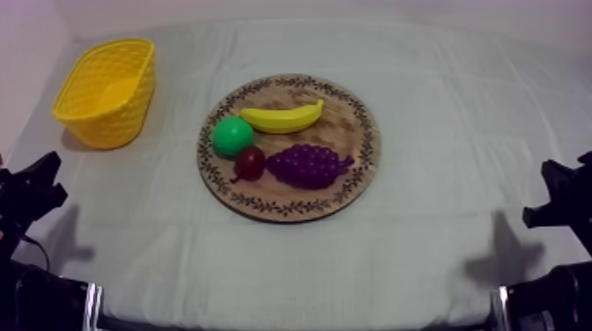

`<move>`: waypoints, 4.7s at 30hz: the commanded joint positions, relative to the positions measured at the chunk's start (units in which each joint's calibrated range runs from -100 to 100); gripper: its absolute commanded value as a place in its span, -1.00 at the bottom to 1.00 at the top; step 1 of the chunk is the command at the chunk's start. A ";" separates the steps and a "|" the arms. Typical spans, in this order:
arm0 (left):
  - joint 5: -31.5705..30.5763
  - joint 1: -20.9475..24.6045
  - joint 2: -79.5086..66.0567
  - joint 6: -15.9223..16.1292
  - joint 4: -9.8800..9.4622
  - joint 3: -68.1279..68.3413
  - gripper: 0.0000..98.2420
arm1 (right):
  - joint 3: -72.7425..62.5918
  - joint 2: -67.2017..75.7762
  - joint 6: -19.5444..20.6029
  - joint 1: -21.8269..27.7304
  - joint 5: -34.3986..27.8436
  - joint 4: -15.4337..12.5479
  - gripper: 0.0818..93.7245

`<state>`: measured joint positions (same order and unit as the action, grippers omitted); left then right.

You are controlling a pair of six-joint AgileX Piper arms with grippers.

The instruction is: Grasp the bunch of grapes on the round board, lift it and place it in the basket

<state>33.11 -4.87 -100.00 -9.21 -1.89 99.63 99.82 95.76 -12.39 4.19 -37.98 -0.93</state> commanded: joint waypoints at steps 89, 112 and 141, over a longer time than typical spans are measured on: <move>35.43 -35.09 88.94 22.28 0.68 -75.18 -1.00 | -0.04 0.00 -0.01 0.02 0.00 -0.02 -0.99; 43.56 -40.24 111.06 16.35 -4.68 -94.83 -0.48 | -0.04 0.00 0.01 0.02 0.00 -0.02 -0.99; 42.02 -38.76 123.08 14.52 -6.69 -96.96 0.94 | -0.04 0.00 0.01 0.02 0.00 -0.02 -0.99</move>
<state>75.47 -43.77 21.87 5.26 -8.52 2.88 99.82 95.76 -12.40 4.19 -37.98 -0.93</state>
